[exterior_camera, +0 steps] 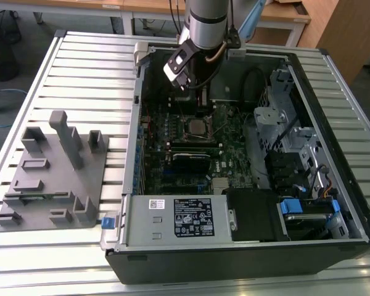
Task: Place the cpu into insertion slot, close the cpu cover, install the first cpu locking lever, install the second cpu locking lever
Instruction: 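Close the cpu cover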
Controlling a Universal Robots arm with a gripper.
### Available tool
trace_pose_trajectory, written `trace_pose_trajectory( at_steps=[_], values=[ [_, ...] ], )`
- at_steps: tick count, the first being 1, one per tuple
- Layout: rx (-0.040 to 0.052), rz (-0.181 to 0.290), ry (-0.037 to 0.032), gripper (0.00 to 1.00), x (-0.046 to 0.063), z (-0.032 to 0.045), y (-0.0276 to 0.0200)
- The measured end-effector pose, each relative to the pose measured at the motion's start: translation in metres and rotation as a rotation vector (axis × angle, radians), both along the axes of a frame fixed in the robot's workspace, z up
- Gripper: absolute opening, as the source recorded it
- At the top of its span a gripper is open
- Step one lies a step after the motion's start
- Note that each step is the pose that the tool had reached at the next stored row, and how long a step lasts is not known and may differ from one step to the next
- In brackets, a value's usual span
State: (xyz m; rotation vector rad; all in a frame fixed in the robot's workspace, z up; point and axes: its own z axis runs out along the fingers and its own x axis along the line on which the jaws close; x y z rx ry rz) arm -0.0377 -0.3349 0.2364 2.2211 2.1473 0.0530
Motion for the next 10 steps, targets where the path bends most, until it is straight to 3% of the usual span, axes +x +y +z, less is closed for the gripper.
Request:
trace_pose_trajectory(
  at_steps=[10],
  values=[
    [0.0005, 0.0, -0.0002, 0.11, 0.0, 0.0027, 0.0001]
  ],
)
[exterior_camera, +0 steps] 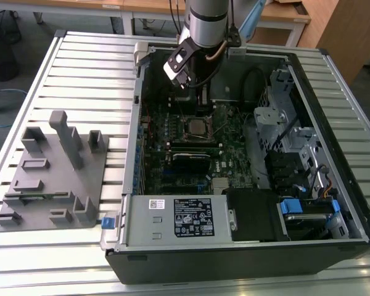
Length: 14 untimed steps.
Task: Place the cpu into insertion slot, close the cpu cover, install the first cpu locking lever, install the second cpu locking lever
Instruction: 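Close the cpu cover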
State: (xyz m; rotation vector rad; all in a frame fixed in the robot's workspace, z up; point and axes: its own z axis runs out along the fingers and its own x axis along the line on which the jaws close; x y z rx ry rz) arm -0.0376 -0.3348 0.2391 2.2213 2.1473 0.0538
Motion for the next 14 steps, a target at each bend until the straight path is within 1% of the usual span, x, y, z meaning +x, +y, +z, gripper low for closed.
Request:
trace_pose_trajectory(
  at_steps=[7, 14],
  values=[
    [0.0001, 0.0, -0.0001, 0.11, 0.0, 0.001, 0.0],
    [0.0001, 0.0, 0.0, 0.11, 0.0, 0.0056, 0.0]
  ],
)
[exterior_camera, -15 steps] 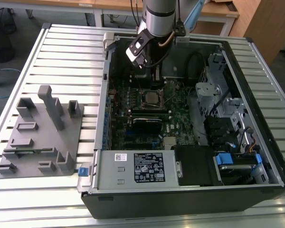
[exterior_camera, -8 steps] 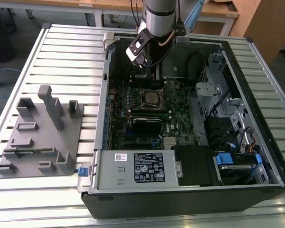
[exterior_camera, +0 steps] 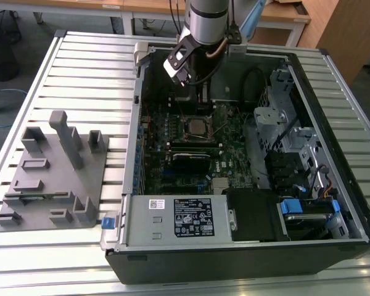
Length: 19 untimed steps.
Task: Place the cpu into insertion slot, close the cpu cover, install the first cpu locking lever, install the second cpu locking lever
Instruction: 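Close the cpu cover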
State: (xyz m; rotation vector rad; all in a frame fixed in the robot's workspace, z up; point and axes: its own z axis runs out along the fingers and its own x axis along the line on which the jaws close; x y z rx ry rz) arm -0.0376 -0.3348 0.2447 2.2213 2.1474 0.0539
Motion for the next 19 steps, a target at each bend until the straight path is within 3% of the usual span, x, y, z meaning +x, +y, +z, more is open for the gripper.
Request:
trace_pose_trajectory(
  at_steps=[12, 19],
  values=[
    [0.0, 0.0, -0.0001, 0.11, 0.0, 0.0159, 0.0],
    [0.0001, 0.0, 0.0, 0.11, 0.0, 0.019, 0.0]
  ],
)
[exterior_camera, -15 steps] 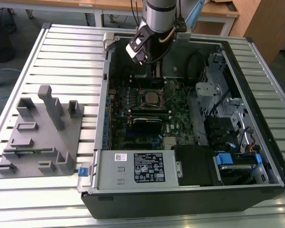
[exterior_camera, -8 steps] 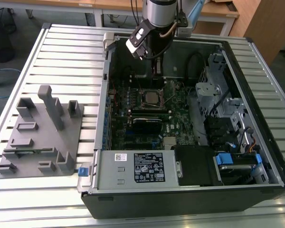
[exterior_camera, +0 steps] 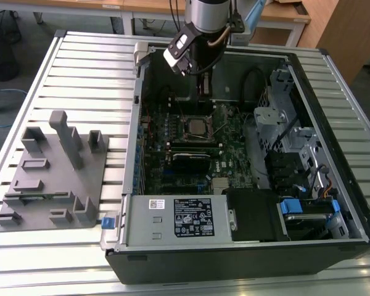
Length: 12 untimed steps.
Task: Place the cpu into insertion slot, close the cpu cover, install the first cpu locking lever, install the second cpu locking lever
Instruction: 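Close the cpu cover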
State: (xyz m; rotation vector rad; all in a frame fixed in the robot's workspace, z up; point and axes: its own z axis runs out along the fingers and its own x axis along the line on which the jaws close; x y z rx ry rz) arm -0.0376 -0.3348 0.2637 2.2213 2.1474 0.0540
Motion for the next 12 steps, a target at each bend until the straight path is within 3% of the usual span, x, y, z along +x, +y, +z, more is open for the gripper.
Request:
trace_pose_trajectory(
  at_steps=[12],
  values=[
    [-0.0001, 0.0, 0.0, 0.11, 0.0048, 0.0005, 0.0]
  ],
)
